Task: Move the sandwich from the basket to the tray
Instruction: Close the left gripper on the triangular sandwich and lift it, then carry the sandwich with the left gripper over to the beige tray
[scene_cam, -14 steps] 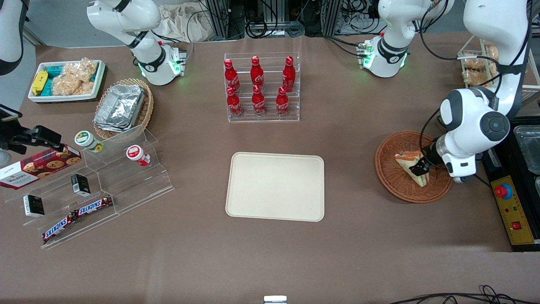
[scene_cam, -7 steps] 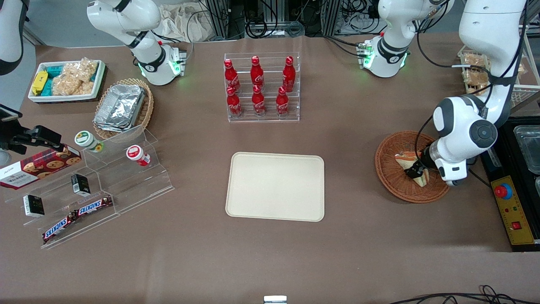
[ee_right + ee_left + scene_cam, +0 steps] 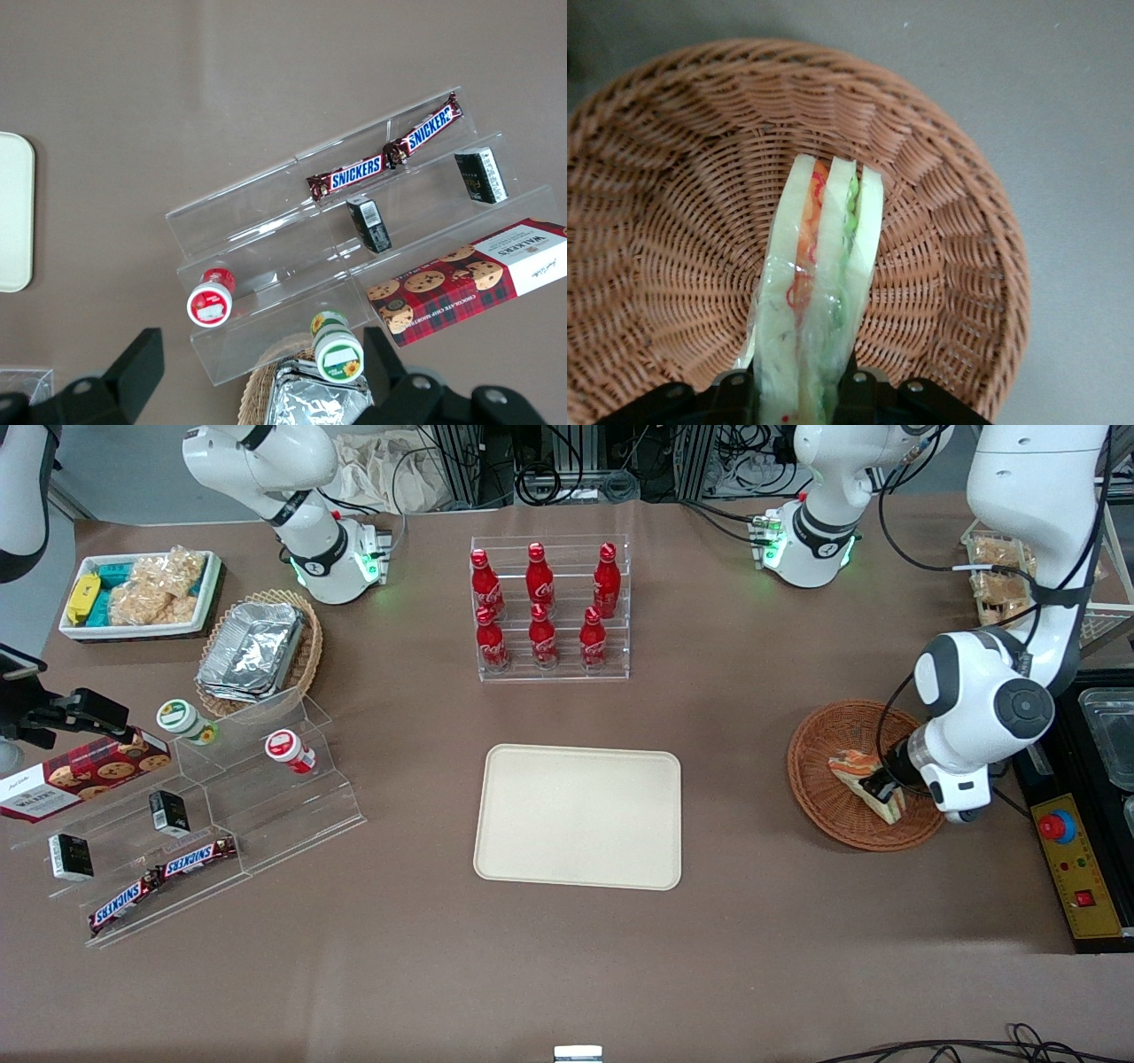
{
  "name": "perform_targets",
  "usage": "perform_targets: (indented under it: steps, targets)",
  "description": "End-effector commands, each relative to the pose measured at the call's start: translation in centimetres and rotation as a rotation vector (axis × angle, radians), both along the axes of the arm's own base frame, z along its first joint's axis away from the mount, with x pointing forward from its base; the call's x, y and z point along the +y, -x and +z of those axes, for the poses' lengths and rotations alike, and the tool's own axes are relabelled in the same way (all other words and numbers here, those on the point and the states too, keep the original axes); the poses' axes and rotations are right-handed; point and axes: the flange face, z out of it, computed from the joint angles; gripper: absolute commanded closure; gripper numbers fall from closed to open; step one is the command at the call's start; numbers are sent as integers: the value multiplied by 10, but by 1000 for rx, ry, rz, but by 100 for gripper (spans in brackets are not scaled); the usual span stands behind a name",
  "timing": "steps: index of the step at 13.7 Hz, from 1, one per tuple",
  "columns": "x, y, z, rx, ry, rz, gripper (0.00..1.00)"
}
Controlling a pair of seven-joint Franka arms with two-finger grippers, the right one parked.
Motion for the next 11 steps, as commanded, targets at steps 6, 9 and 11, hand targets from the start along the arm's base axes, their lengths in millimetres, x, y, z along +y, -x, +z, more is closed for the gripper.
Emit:
perform_targets:
  steps: [6, 9, 11]
  targets:
    - [-71, -65, 184, 22, 62, -365, 100]
    - [-153, -63, 204, 3, 106, -579, 100]
    - [-210, -52, 188, 26, 137, -654, 100]
